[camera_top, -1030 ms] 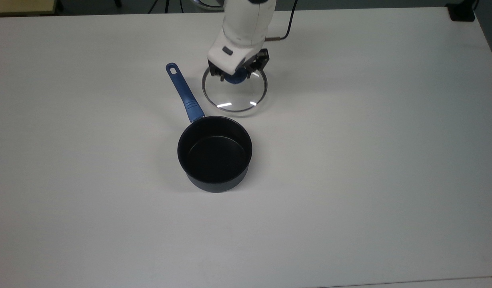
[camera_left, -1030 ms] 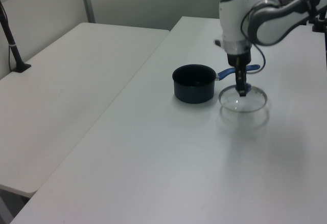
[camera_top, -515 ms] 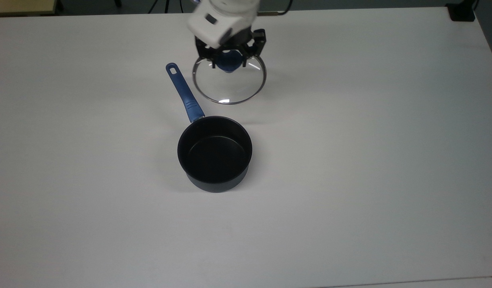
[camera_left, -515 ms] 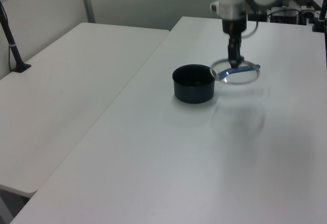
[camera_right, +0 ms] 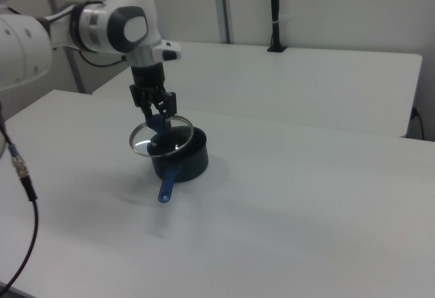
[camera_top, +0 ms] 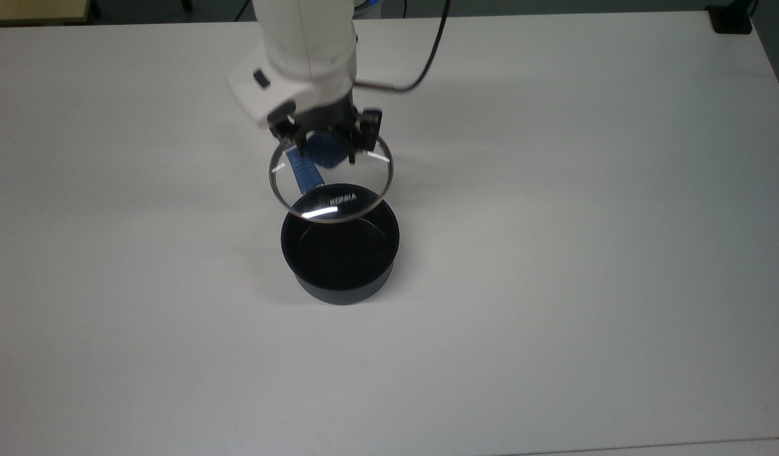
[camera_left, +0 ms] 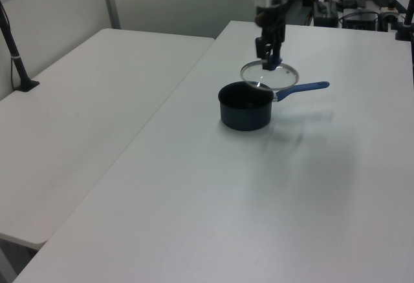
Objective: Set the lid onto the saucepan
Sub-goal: 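Lift the glass lid and carry it over the saucepan opening, then lower the glass lid onto the saucepan rim and open the gripper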
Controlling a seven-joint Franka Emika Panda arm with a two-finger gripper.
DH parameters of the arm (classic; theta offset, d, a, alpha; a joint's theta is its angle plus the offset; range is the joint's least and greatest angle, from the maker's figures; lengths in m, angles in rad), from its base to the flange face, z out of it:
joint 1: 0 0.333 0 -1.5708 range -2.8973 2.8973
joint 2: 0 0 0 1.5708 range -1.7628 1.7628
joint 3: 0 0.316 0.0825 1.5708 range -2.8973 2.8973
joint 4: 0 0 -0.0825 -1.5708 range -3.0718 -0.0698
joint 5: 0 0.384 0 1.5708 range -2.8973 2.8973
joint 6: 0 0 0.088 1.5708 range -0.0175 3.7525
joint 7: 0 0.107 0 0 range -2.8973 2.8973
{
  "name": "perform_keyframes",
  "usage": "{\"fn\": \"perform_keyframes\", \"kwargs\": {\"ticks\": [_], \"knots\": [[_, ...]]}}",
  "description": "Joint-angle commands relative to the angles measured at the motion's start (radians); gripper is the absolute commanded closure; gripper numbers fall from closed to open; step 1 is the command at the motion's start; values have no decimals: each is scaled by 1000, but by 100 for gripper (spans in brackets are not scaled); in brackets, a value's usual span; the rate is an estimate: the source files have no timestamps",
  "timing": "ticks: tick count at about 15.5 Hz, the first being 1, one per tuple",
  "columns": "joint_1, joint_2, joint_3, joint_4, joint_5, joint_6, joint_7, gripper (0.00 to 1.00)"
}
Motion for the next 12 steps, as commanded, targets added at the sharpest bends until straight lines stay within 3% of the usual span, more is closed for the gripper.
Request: {"fn": "perform_keyframes", "kwargs": {"ticks": [1, 5, 12], "knots": [[34, 90, -13, 113, 10, -44, 150, 43], [45, 169, -23, 199, 13, -37, 300, 43], [76, 213, -47, 199, 11, 34, 388, 43]]}}
